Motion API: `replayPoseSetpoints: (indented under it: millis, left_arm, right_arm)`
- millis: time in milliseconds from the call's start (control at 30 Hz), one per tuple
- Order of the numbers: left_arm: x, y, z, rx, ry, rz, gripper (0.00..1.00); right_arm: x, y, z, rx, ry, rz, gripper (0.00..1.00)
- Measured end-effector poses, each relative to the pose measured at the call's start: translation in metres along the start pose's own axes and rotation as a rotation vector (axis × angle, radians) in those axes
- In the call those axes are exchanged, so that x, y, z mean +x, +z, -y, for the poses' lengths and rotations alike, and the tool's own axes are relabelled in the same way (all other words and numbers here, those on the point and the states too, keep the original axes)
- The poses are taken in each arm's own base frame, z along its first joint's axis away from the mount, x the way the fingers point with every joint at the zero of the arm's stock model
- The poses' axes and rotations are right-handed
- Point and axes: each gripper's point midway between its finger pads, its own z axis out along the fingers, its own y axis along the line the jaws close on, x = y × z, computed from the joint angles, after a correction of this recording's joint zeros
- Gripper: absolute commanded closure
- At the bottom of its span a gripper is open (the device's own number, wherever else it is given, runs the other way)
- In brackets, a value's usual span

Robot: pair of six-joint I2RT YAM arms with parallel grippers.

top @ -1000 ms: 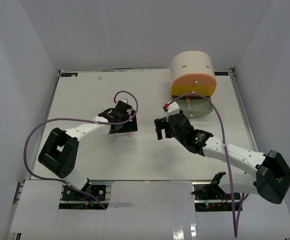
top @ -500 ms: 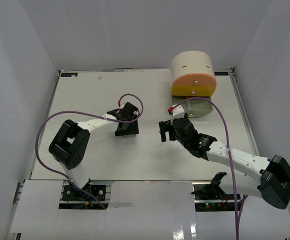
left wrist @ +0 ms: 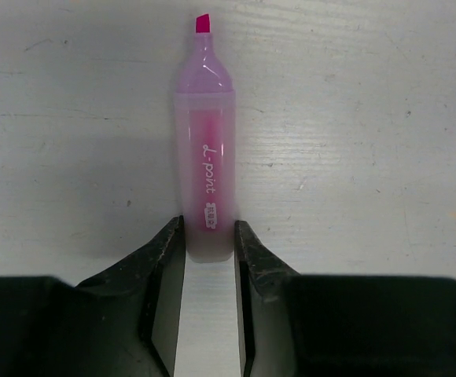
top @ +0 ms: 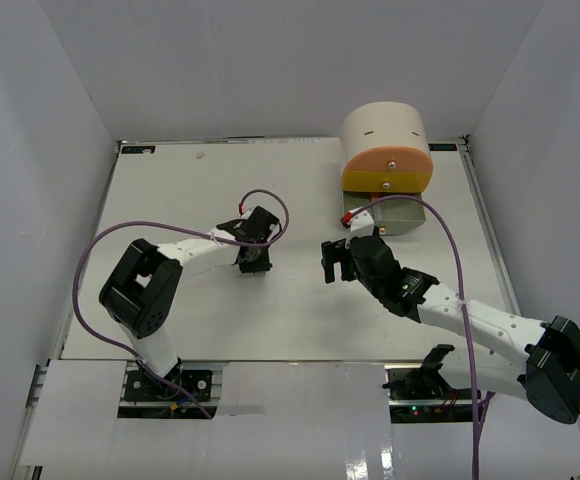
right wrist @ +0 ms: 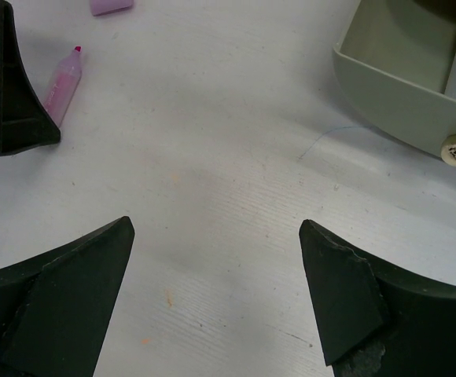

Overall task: Sort the stationery into containers
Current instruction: Pick up the pen from the center of the board.

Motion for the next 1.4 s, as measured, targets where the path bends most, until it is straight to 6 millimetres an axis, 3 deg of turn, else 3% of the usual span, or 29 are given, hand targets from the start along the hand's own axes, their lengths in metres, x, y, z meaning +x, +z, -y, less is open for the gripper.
replayPoseSetpoints:
  millis: [233,400,633,767,967,1400]
  left_arm:
    - [0.006,-0.006,-0.002,0.019,0.003,-0.001,0.91]
    - [0.002,-0.025,0.003,0.095,0.008,0.047,0.95]
    - [-0.039,-0.1,0.034,0.396,0.027,0.32,0.97]
    - [-0.05,-0.128,0.049,0.529,0.064,0.421,0.97]
    - [-0.049,-0.142,0.064,0.648,0.108,0.471,0.98]
    - [-0.053,-0.167,0.077,0.775,0.134,0.576,0.99]
  right_arm:
    - [-0.006,-0.005,-0.004,-0.026,0.021,0.02,0.08]
    - [-0.012,-0.01,-0.013,-0.078,0.049,0.033,0.08]
    - [-0.028,-0.015,-0.034,-0.192,0.103,0.081,0.12]
    - [-0.038,-0.016,-0.045,-0.249,0.128,0.11,0.14]
    - [-0.061,-0.012,-0.063,-0.318,0.167,0.173,0.2]
    - [-0.104,0.001,-0.085,-0.382,0.235,0.277,0.28]
